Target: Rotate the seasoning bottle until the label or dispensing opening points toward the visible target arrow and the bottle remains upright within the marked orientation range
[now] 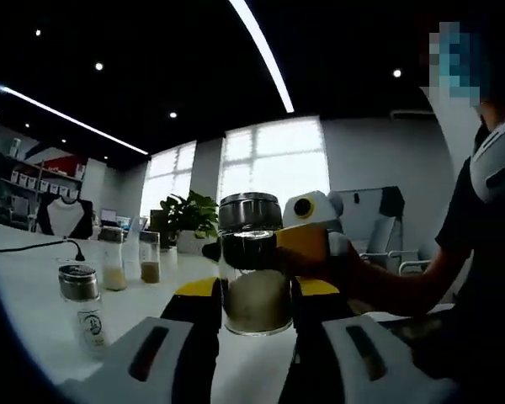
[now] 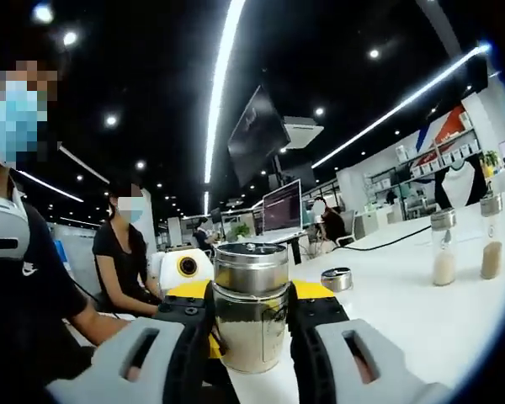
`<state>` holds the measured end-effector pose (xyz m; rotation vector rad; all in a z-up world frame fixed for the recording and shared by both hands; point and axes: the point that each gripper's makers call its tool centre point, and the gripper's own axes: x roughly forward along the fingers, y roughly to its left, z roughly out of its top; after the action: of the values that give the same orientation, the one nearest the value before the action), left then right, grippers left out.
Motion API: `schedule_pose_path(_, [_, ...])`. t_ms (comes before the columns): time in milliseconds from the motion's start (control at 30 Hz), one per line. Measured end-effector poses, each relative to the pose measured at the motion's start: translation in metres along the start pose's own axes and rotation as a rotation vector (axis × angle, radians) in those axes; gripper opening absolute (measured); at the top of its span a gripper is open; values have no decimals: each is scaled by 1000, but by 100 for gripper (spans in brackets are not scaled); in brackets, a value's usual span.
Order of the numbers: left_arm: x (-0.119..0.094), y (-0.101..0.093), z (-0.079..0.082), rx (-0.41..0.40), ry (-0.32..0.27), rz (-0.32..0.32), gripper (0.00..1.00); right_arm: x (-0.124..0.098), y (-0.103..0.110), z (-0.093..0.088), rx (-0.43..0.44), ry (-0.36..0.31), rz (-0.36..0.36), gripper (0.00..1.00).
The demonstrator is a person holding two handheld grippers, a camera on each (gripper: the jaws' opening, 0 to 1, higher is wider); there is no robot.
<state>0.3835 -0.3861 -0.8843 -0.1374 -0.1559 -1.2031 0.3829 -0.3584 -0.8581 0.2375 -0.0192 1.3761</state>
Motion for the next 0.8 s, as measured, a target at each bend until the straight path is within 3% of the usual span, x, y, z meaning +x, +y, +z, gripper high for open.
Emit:
schedule_pose_path(233, [0,-8,-5,-53,31,-74,34,-1,6,2,-36,5,41,34])
schedule_pose_path(300, [0,-12,-7,-70,36,-124,34,-2,9,0,-42,20,64,34])
schedule_pose_path(400, [2,-11,-6,-49,25,-121,35,-1,8,3,-75,5,28,33])
schedule_pose_path(467, [5,-9,-7,-50,38,-98,35,1,3,3,-73,7,-8,33])
schedule_pose_path(567, [8,9,-8,29,61,32,34,1,-15,6,-155,8,-144,33])
schedule_pose_path(700, [13,23,-14,42,89,164,34,-2,-40,7,-91,-25,-320,33])
schedule_pose_path(800, [17,28,-26,129,155,225,36,1,-47,1,-114,-8,-379,33])
